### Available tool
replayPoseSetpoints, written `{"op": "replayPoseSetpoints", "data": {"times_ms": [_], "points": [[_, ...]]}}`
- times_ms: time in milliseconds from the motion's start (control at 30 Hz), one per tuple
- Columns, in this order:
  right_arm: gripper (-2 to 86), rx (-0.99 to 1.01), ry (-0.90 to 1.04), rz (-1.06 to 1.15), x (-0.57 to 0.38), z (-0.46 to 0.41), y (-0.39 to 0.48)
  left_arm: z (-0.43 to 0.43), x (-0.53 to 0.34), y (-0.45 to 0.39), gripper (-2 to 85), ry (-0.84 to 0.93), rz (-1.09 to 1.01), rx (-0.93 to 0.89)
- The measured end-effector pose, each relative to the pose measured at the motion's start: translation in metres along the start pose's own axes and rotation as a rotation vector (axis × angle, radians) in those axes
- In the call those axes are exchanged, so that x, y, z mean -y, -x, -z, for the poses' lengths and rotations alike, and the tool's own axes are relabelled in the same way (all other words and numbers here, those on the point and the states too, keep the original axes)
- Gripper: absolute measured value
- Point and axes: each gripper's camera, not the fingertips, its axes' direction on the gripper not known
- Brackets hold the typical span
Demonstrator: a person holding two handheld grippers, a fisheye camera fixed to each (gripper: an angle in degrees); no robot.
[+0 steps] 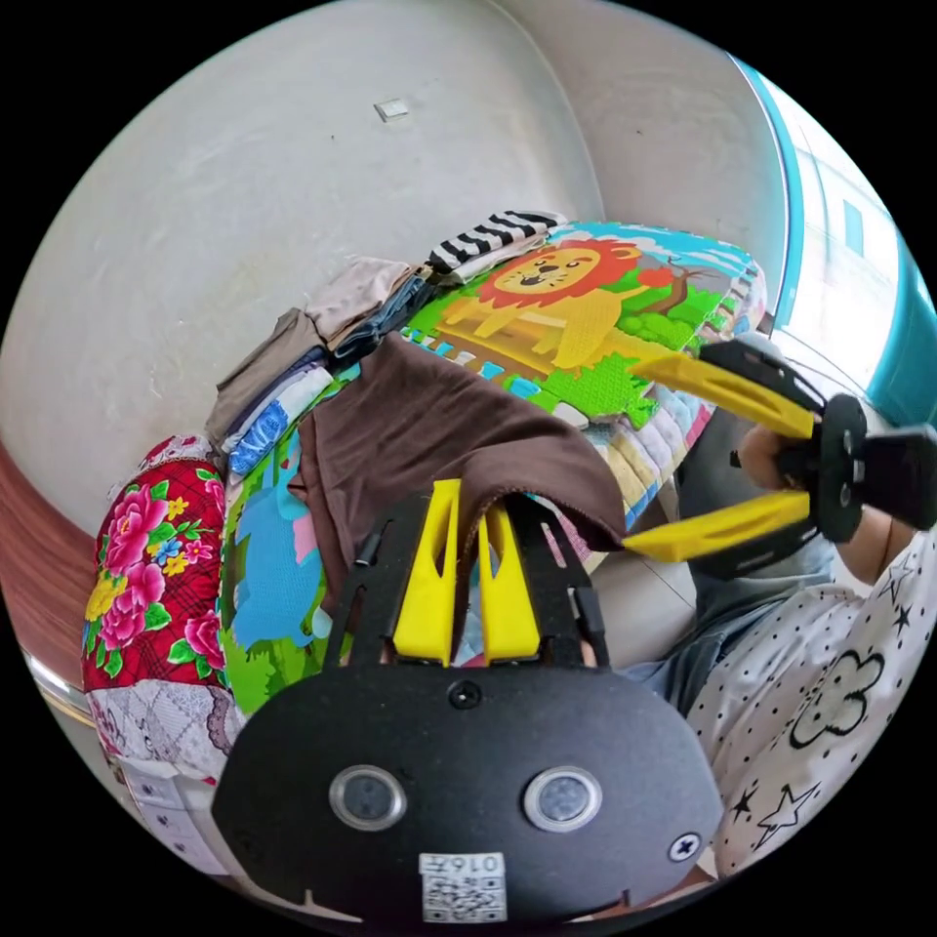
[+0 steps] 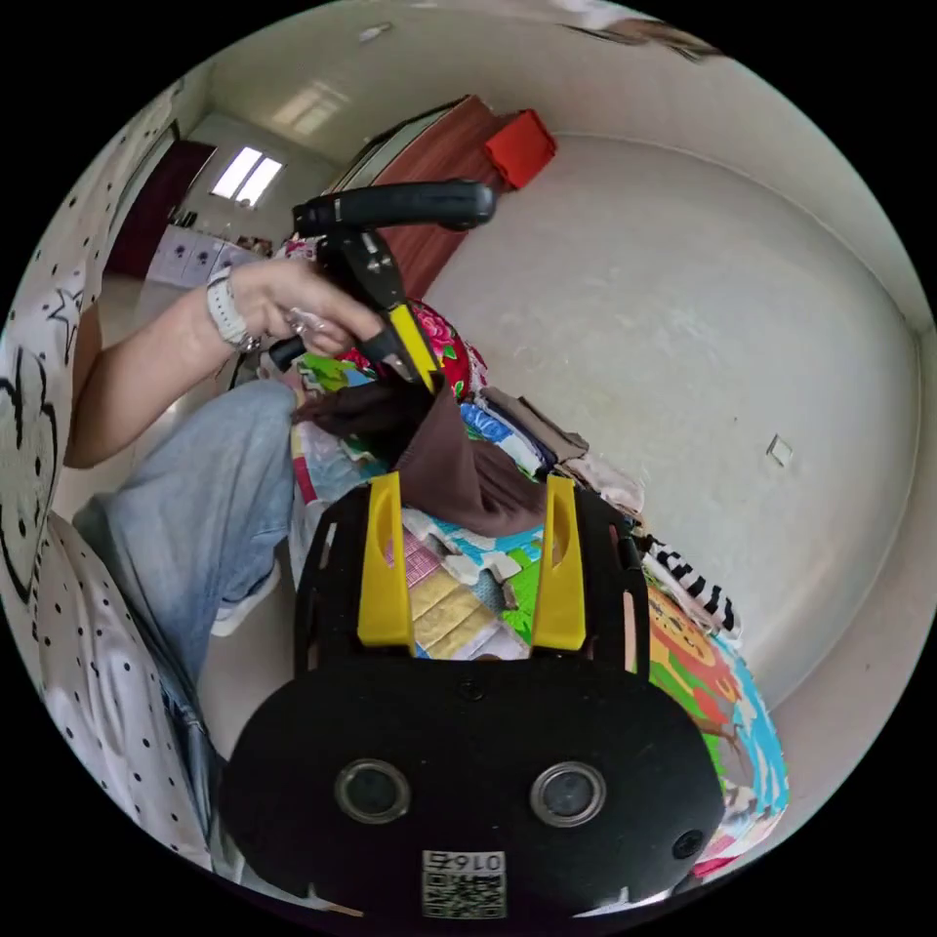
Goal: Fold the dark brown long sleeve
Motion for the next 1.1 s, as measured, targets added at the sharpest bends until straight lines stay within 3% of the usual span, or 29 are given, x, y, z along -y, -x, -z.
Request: {"op": "replayPoseSetpoints", "data": {"times_ms": [167,300,400,467,533,767,933,1100], "points": [[20.7,-0.015,0.028,0.250,0.039,0.016,0.057,-0.005,0.008,0.006,-0.2,-0.011,0.039,-0.035],[19.4,-0.210,0.048,0.223,0.056,0.006,0.068,-0.010,0.013,0.000,0.3,-0.018,0.046,-0.044],[14.1,-0.346,0.064,0.177,0.073,-0.004,0.057,-0.017,0.013,-0.013,1.3,-0.025,0.009,-0.003],[5.6,-0.395,0.042,0.181,0.083,0.003,0.041,-0.019,0.009,-0.027,2.3,-0.052,-0.039,0.042],[3.1,-0.293,0.051,0.227,0.088,0.010,0.025,-0.023,0.003,-0.043,3.5,-0.075,-0.084,0.117],[1.7,0.159,0.180,0.069,0.122,0.014,-0.097,-0.062,-0.002,-0.083,5.4,-0.067,-0.118,0.404],[1.6,0.251,0.220,0.051,0.130,0.000,-0.161,-0.081,0.017,-0.074,5.3,-0.045,-0.161,0.430],[1.5,0.284,0.254,0.110,0.136,-0.017,-0.219,-0.101,0.036,-0.080,4.1,-0.007,-0.459,0.570]]}}
